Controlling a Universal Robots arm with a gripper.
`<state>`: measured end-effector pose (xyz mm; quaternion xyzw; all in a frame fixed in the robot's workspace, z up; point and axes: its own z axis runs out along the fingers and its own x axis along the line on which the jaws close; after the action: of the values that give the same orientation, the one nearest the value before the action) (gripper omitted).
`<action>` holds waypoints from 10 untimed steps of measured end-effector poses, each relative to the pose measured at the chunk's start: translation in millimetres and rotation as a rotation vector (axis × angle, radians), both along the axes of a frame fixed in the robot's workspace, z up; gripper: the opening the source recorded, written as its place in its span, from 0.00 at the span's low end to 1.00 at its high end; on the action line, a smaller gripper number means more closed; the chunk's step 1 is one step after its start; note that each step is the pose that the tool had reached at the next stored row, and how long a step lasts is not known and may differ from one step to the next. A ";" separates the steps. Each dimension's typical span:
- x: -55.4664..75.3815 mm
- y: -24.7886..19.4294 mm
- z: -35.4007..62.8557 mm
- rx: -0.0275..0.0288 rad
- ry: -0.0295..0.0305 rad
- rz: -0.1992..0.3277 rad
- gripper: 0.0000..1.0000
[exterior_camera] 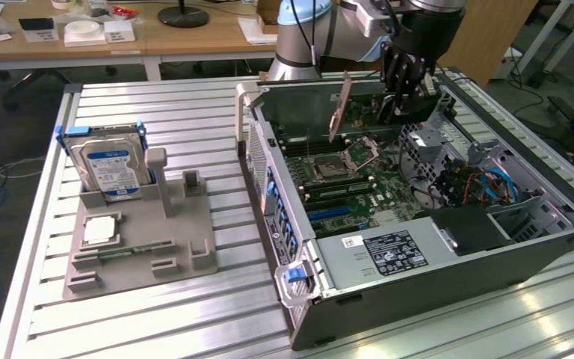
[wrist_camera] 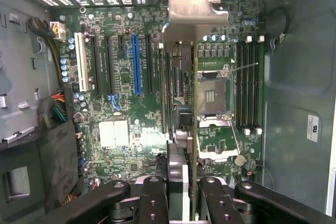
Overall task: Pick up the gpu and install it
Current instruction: 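Insert the gpu into the slot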
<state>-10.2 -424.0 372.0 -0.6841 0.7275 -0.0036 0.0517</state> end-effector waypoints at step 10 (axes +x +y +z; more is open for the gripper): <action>-4.5 0.1 -2.7 0.0077 0.0000 0.016 0.28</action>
<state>-14.6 -423.8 369.4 -0.6897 0.7220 -0.0003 0.0544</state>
